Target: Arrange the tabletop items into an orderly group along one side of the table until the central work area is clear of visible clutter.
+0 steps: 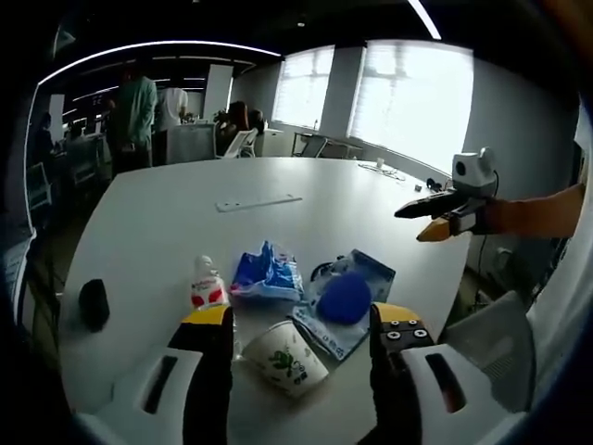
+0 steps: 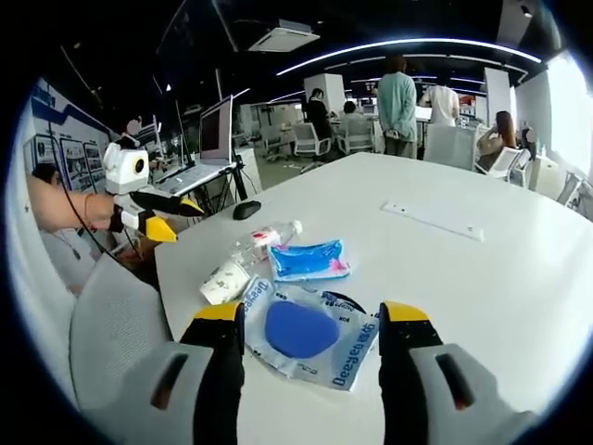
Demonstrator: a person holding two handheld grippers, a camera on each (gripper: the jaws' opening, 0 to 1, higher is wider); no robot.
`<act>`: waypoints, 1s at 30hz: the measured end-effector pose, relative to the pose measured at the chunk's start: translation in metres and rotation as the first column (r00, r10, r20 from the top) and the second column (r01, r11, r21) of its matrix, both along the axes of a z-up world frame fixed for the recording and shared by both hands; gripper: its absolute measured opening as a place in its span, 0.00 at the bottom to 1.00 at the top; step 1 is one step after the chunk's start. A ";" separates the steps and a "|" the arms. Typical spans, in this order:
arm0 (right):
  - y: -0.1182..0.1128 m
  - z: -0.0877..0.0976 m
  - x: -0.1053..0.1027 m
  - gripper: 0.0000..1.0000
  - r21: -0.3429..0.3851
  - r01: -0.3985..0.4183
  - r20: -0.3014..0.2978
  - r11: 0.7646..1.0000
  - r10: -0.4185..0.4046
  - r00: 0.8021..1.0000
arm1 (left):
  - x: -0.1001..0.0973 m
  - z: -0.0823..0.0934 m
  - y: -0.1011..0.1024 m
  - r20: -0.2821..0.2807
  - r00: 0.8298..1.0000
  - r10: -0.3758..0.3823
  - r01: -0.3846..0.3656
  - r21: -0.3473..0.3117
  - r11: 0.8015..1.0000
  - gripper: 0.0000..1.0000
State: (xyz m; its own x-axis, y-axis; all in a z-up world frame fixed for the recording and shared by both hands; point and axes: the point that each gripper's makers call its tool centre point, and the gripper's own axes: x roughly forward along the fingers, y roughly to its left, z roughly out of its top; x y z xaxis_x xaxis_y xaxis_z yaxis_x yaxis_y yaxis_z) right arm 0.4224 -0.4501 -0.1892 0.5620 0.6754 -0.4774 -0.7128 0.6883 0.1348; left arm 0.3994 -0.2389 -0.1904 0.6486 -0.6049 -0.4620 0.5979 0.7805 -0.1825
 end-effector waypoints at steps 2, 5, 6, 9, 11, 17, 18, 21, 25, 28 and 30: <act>0.002 0.000 0.003 0.57 -0.003 -0.004 0.000 1.000 0.004 1.000 | 0.003 0.000 -0.002 -0.001 1.000 -0.001 0.001 -0.002 1.000 0.59; 0.004 0.000 0.007 0.57 -0.001 -0.006 0.001 1.000 0.006 1.000 | 0.006 0.000 -0.005 -0.004 1.000 -0.004 0.004 -0.002 1.000 0.59; 0.004 0.000 0.008 0.57 -0.001 -0.006 0.001 1.000 0.006 1.000 | 0.008 0.000 -0.005 -0.004 1.000 -0.004 0.004 -0.004 1.000 0.58; 0.006 -0.001 0.012 0.57 -0.001 -0.009 -0.001 1.000 0.009 1.000 | 0.012 -0.001 -0.007 -0.007 1.000 -0.006 0.006 -0.005 1.000 0.58; 0.008 -0.002 0.014 0.57 -0.001 -0.012 -0.001 1.000 0.012 1.000 | 0.014 -0.002 -0.009 -0.008 1.000 -0.009 0.009 -0.004 1.000 0.58; 0.012 -0.003 0.023 0.56 -0.001 -0.019 -0.001 1.000 0.019 1.000 | 0.021 -0.006 -0.014 -0.016 1.000 -0.018 0.018 -0.003 1.000 0.57; 0.013 -0.004 0.024 0.56 -0.002 -0.020 -0.002 1.000 0.020 1.000 | 0.023 -0.007 -0.015 -0.018 1.000 -0.019 0.019 -0.002 1.000 0.57; 0.015 -0.005 0.029 0.56 -0.002 -0.025 -0.003 1.000 0.025 1.000 | 0.026 -0.009 -0.016 -0.023 1.000 -0.018 0.018 0.000 1.000 0.56; 0.020 -0.008 0.034 0.56 -0.004 -0.034 -0.007 0.999 0.034 0.999 | 0.032 -0.012 -0.018 -0.026 0.999 -0.018 0.018 -0.001 1.000 0.55; 0.022 -0.010 0.039 0.56 -0.004 -0.037 -0.008 0.999 0.037 0.999 | 0.036 -0.014 -0.021 -0.031 0.999 -0.019 0.019 -0.001 1.000 0.55; 0.025 -0.012 0.041 0.55 -0.006 -0.042 -0.011 0.999 0.042 0.999 | 0.038 -0.015 -0.022 -0.034 0.999 -0.020 0.019 -0.003 1.000 0.54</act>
